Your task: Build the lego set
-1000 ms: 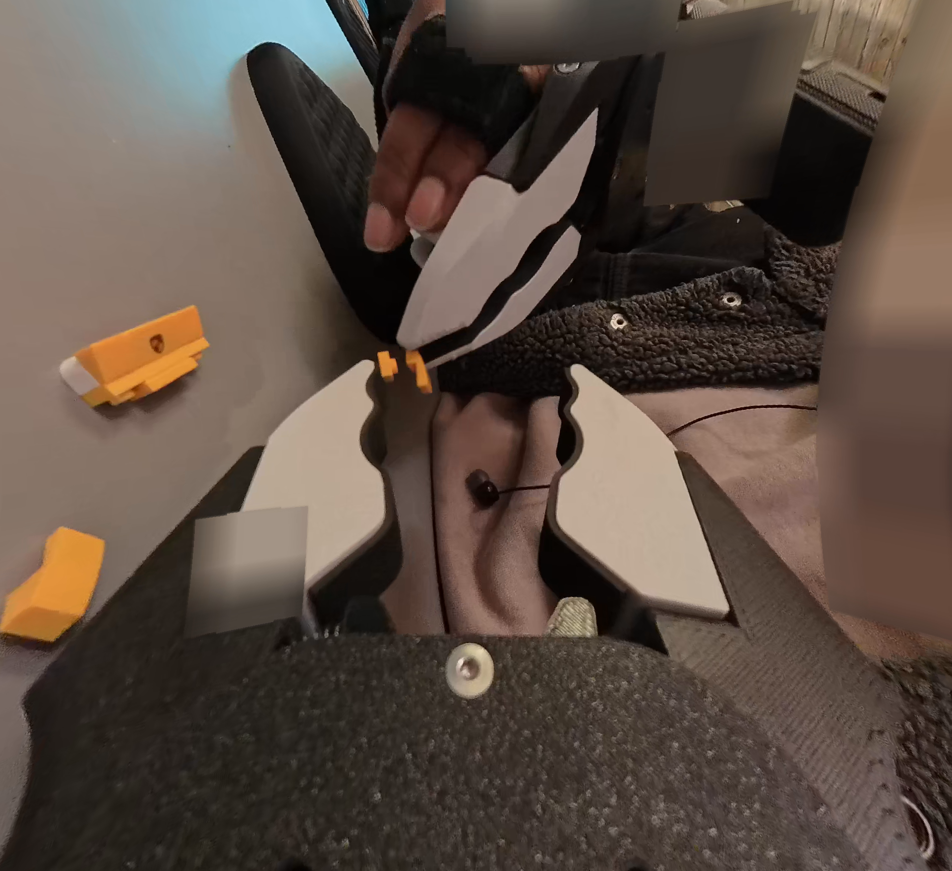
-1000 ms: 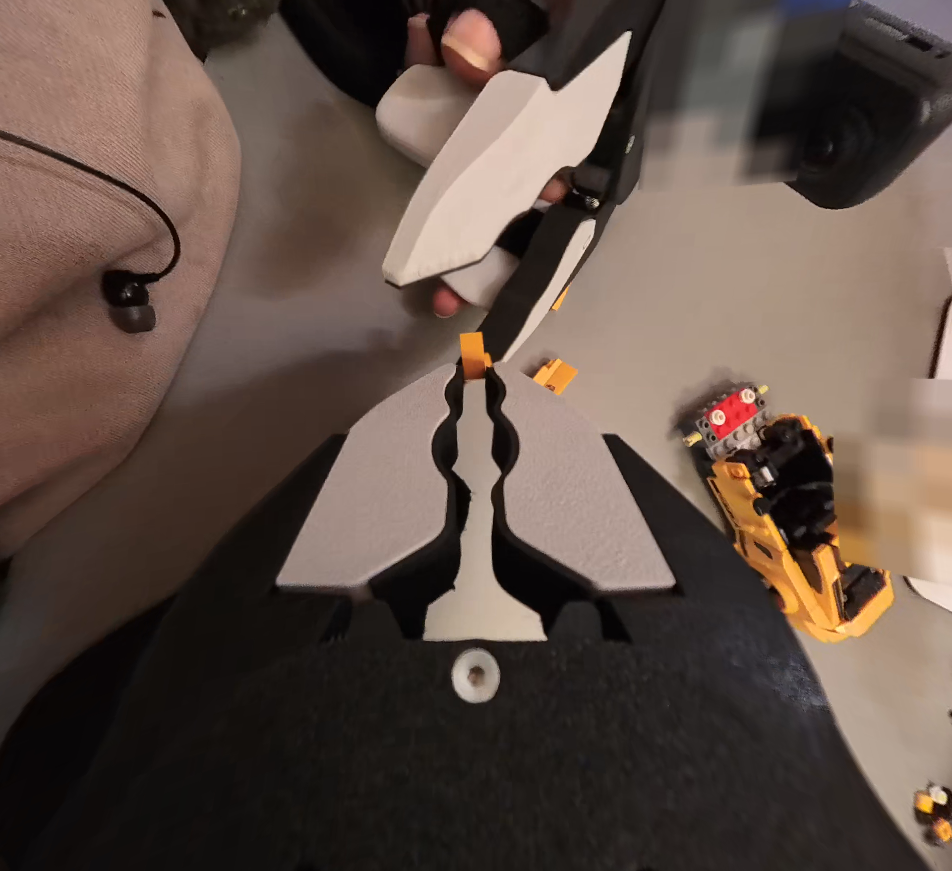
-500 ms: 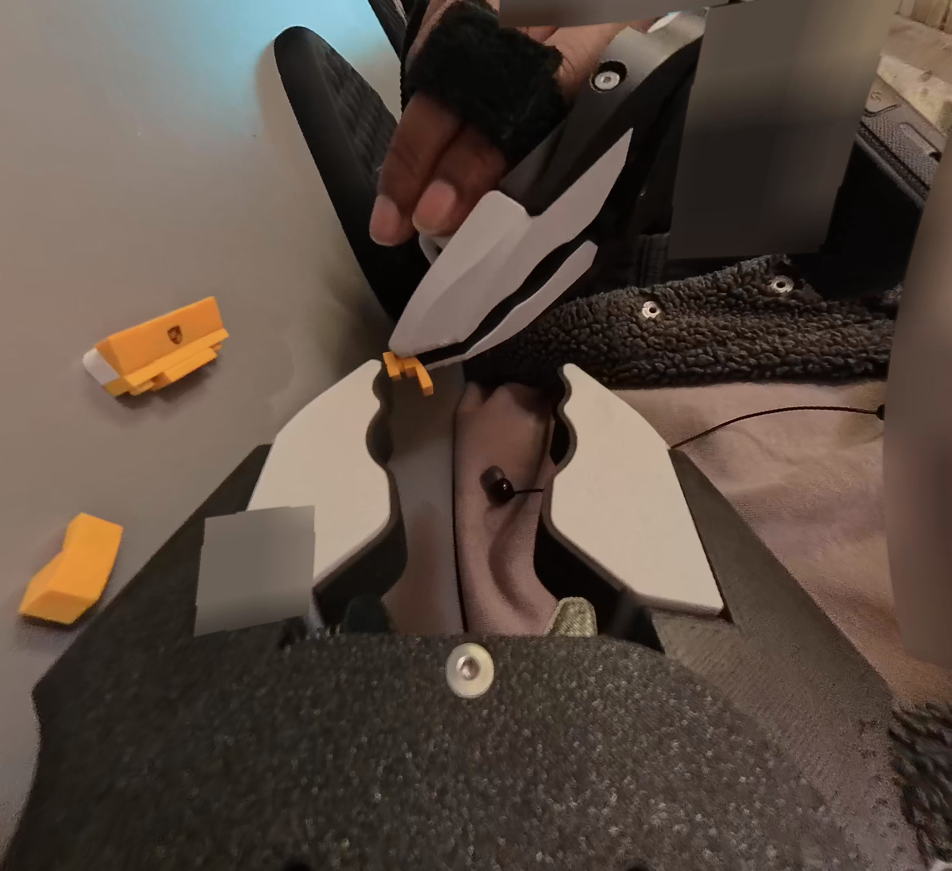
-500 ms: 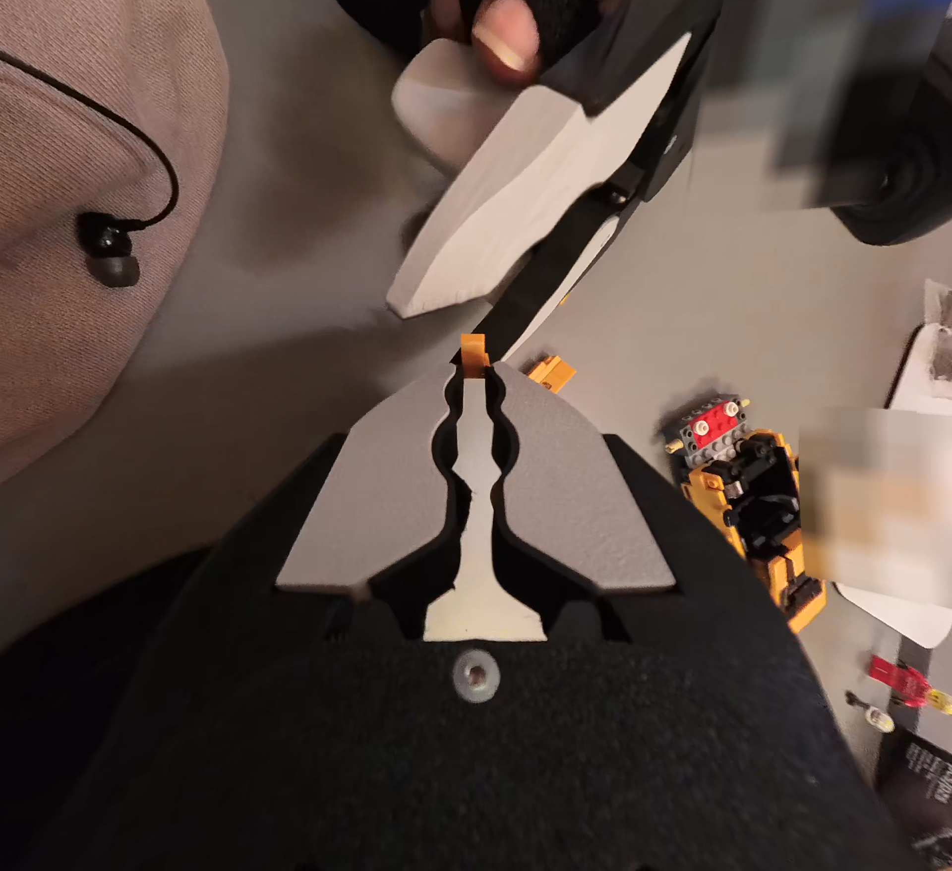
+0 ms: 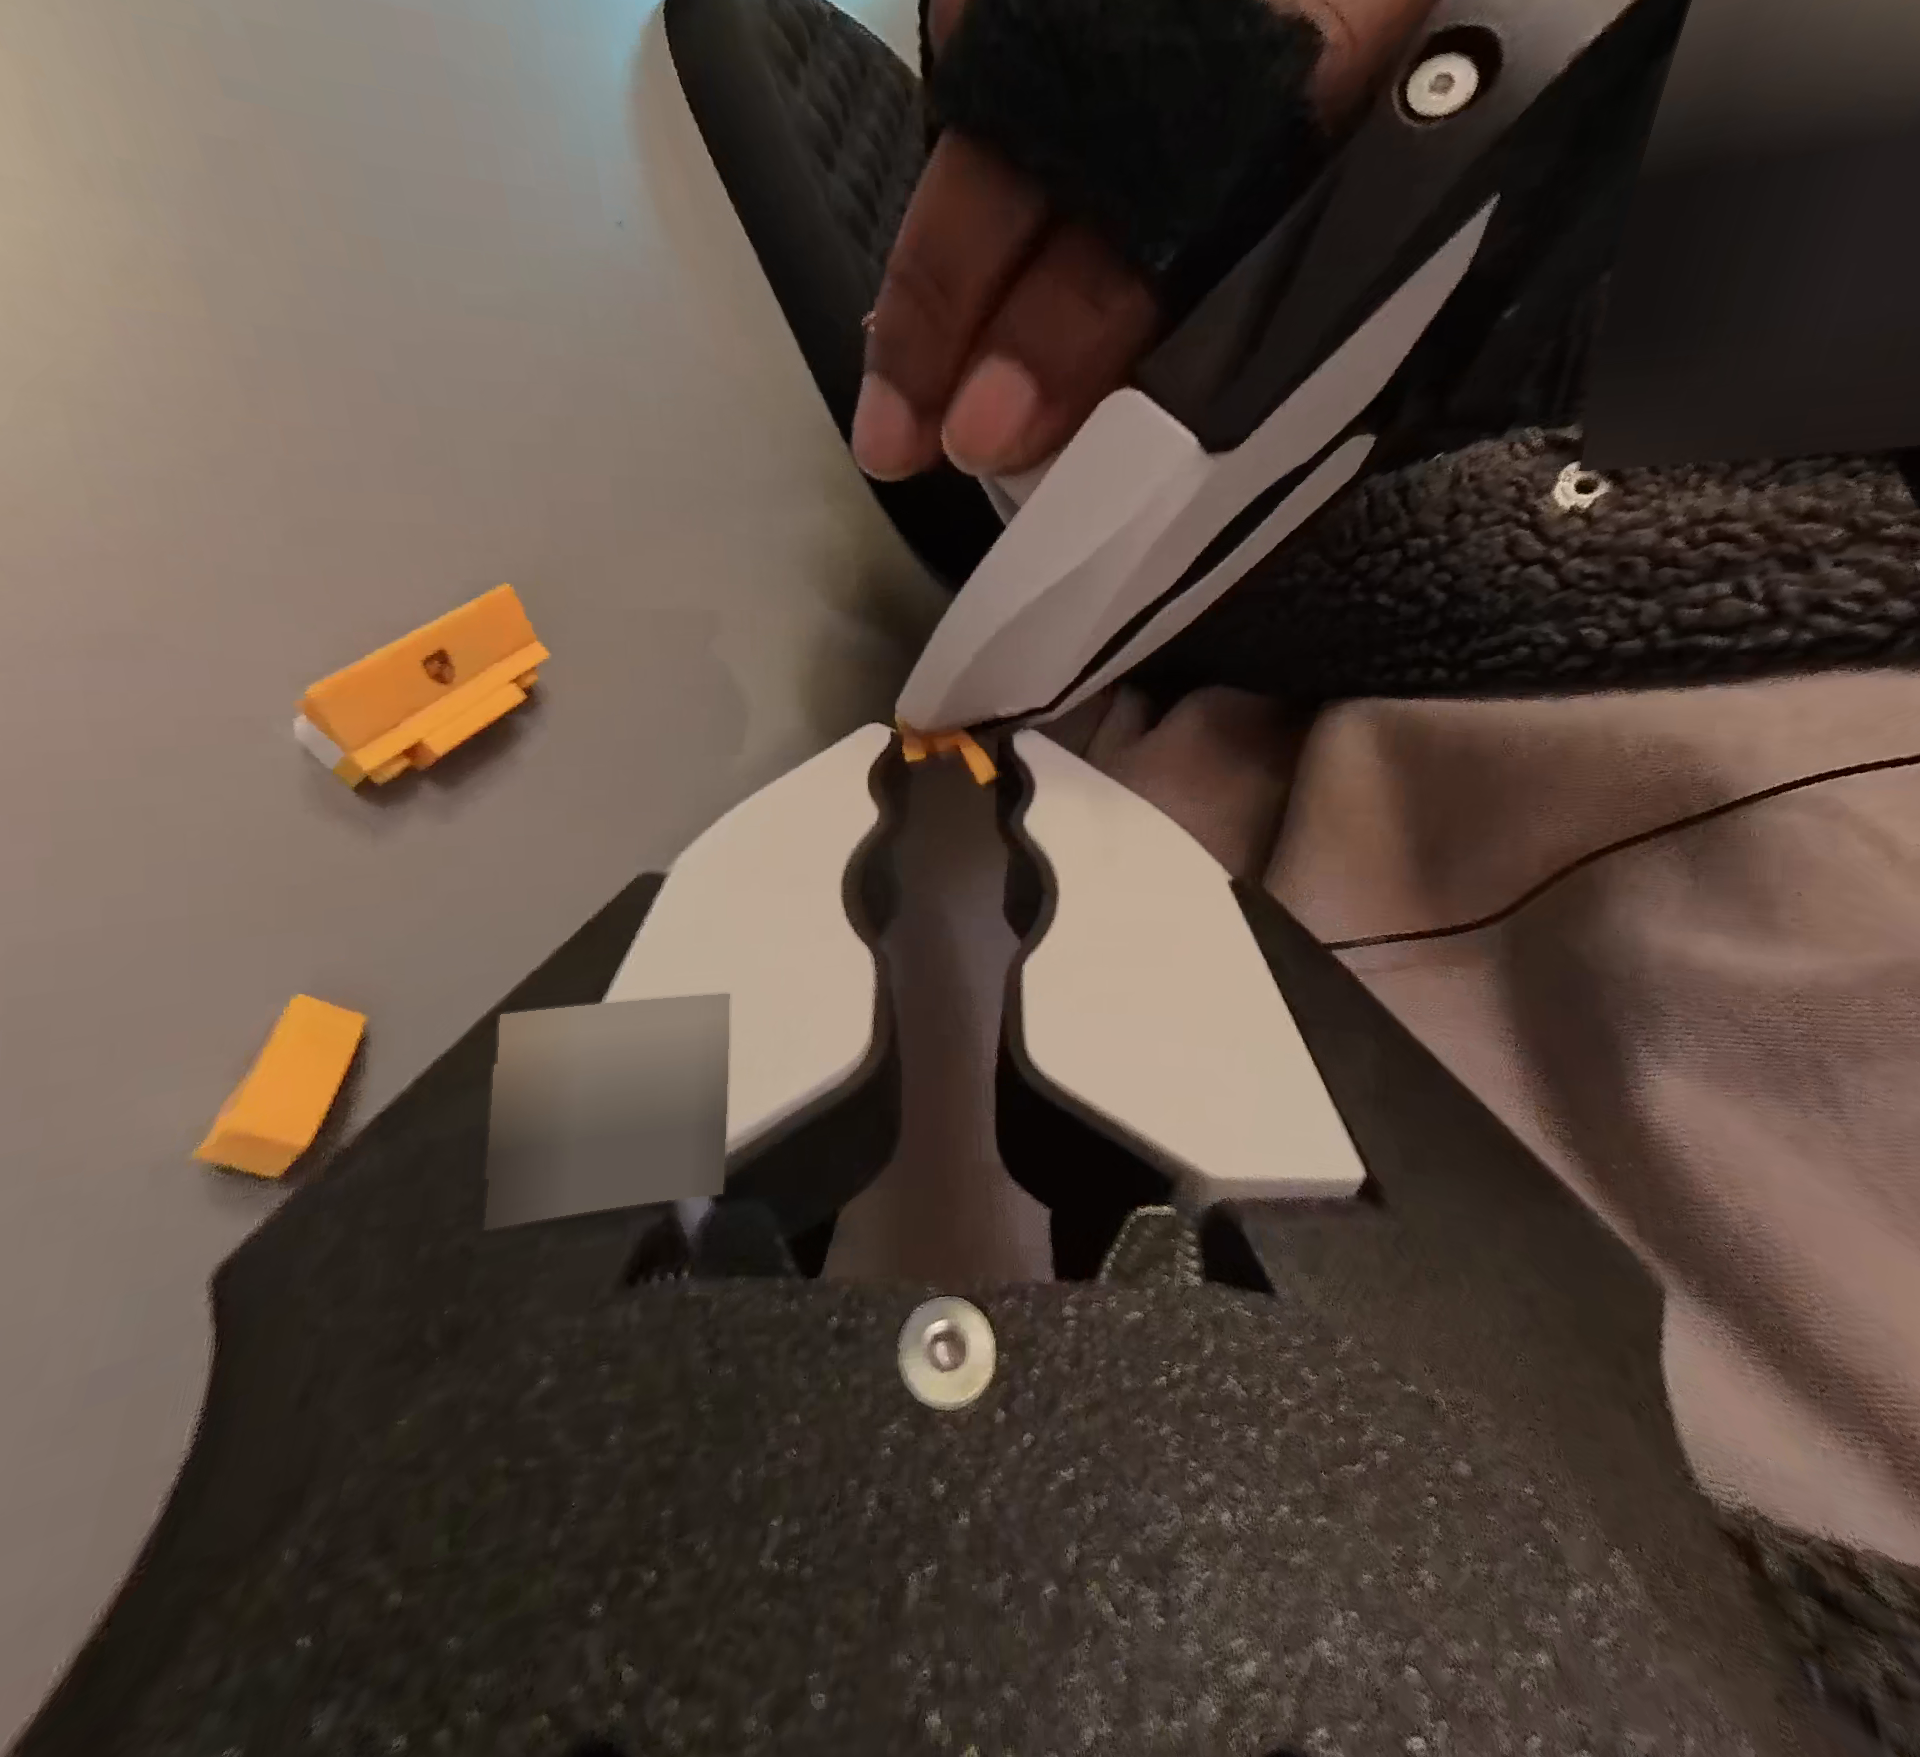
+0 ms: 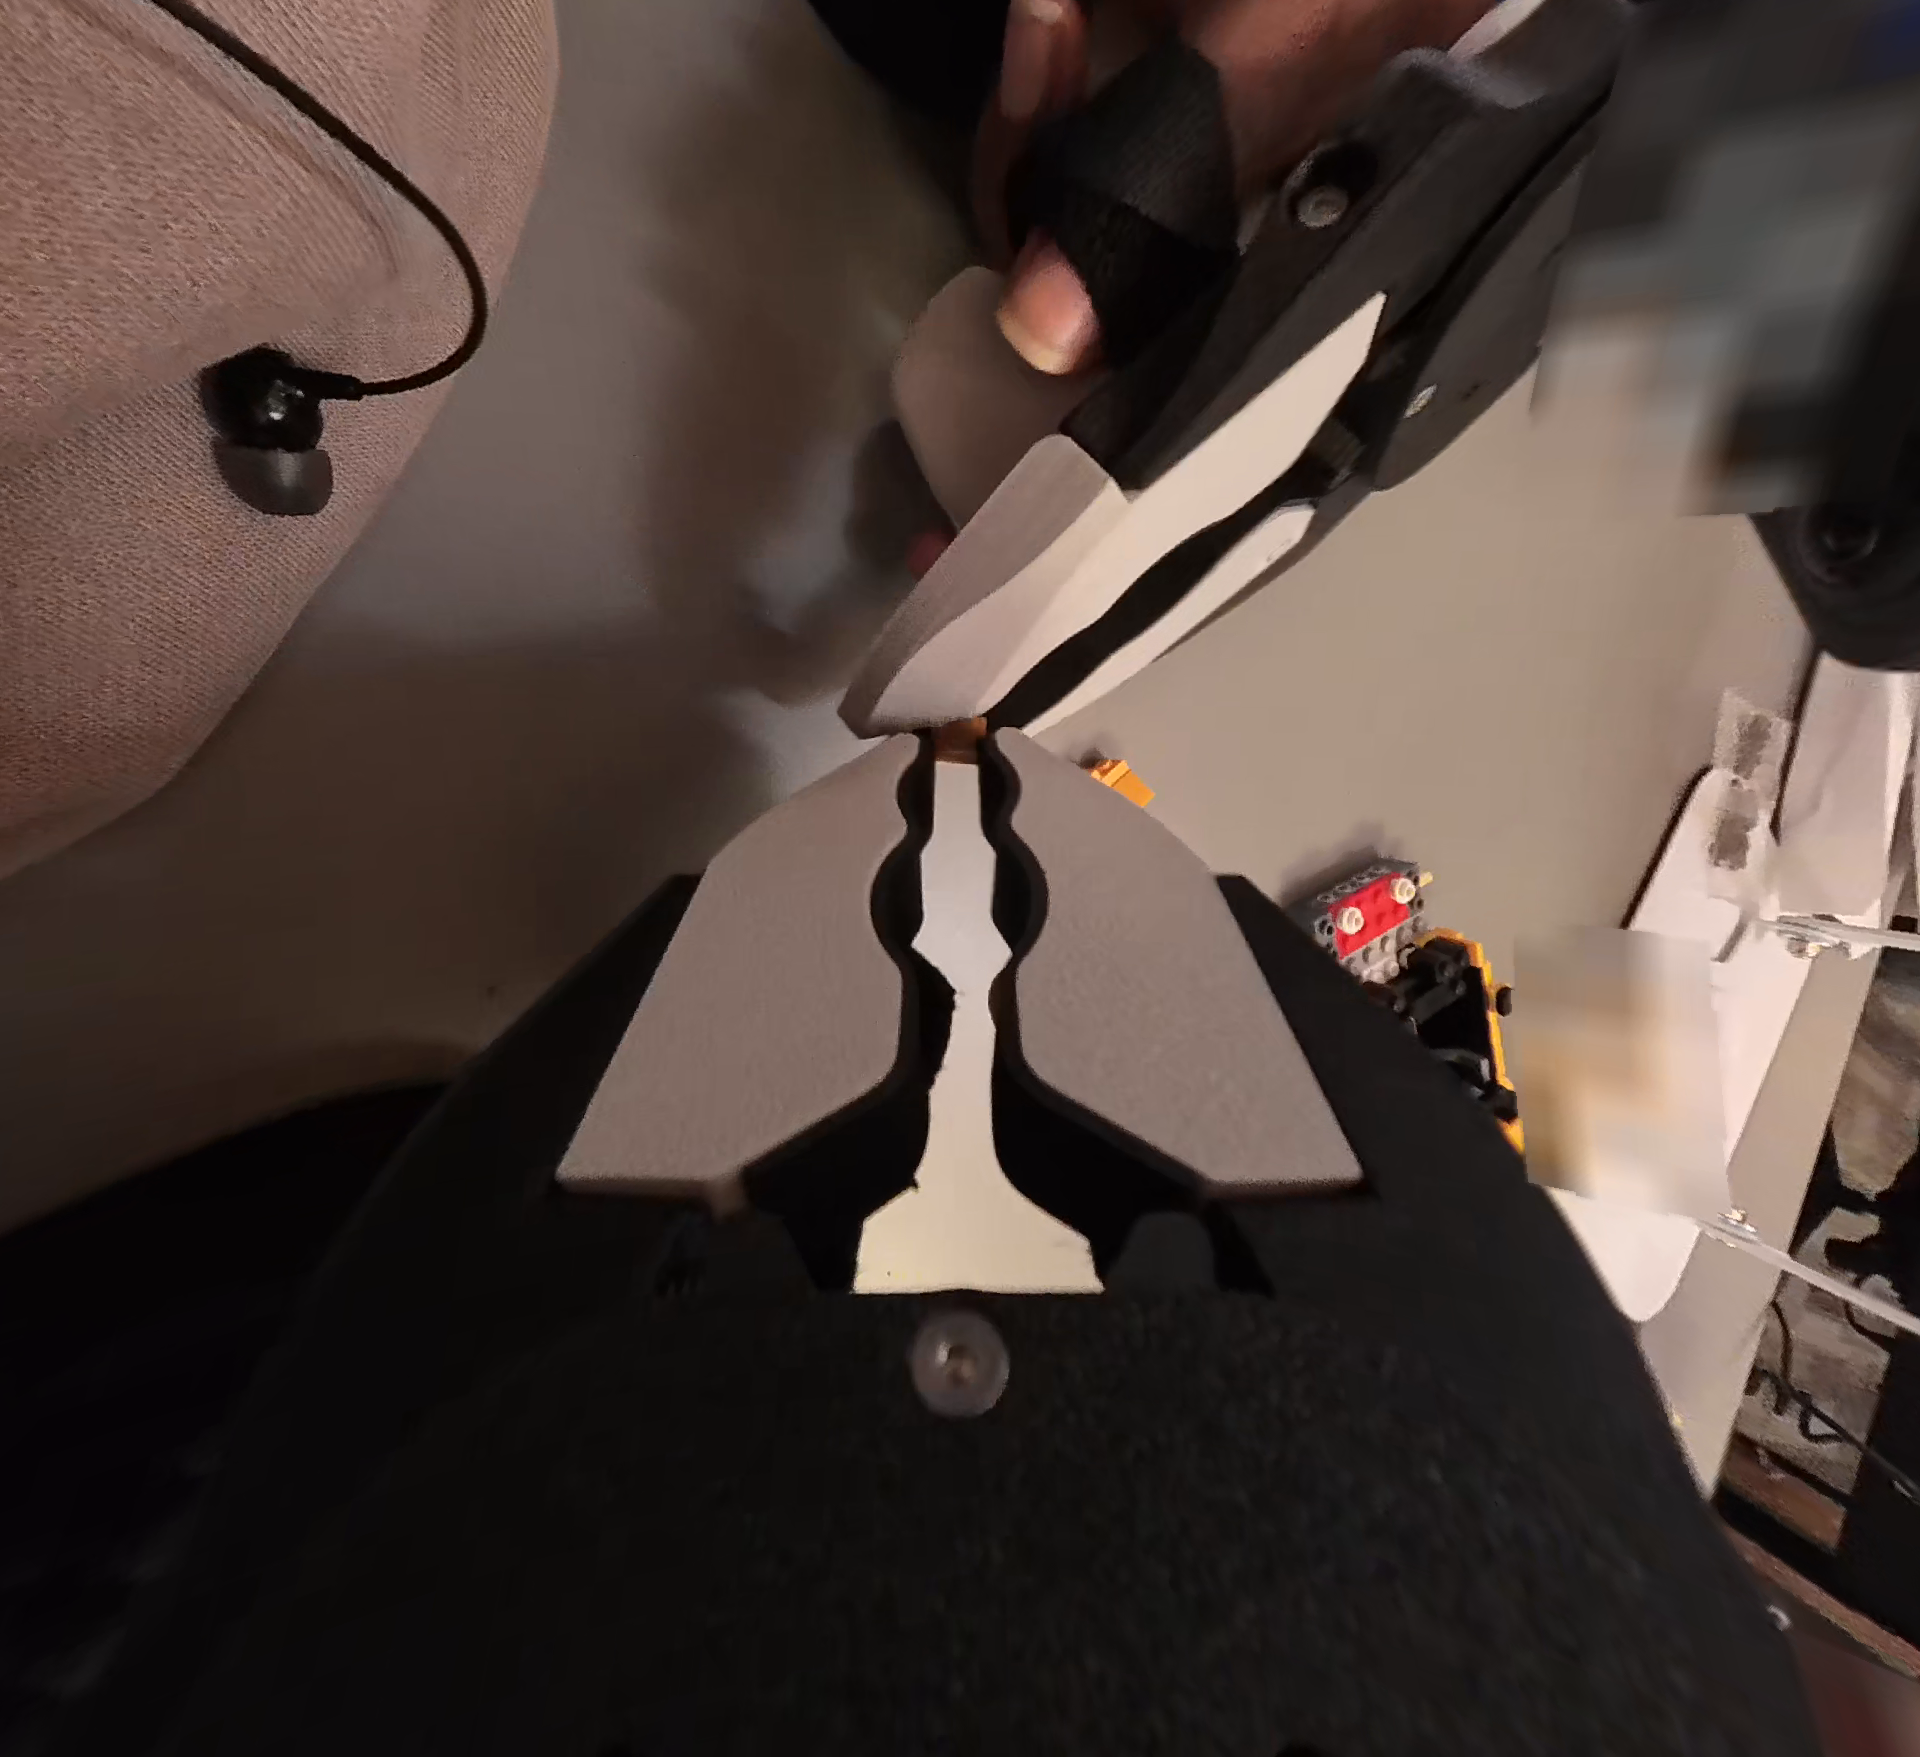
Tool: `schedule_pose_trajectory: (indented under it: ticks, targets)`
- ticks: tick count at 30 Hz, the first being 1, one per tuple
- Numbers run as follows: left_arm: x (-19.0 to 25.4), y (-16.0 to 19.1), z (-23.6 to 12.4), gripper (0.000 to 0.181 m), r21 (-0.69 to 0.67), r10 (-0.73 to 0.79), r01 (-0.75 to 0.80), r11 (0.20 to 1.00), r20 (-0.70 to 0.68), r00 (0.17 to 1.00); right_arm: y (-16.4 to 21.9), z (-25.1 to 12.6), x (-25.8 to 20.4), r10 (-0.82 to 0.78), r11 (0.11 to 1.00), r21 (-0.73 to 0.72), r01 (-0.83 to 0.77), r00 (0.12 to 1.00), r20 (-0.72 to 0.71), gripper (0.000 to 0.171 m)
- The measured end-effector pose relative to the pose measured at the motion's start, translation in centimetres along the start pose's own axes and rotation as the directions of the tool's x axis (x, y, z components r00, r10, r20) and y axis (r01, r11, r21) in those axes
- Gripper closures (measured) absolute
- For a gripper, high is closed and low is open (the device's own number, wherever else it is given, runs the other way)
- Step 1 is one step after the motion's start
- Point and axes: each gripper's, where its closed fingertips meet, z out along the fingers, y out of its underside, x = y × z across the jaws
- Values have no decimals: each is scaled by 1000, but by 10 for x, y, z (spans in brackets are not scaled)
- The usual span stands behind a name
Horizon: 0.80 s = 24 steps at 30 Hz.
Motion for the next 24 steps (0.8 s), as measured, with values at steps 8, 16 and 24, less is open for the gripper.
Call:
schedule_pose_trajectory:
  ticks: [8,16,24]
  targets:
    - [13,2,1,178,-11,152,-152,988,-19,988,-4,-9,-2,-65,997,44,66,997,-42,161]
    - [11,1,1,179,-18,248,-247,969,42,968,-3,-15,-4,46,994,99,-44,999,-19,157]
    - [10,-1,2,178,-40,426,-425,904,139,894,0,-25,-4,474,796,284,-534,842,257,144]
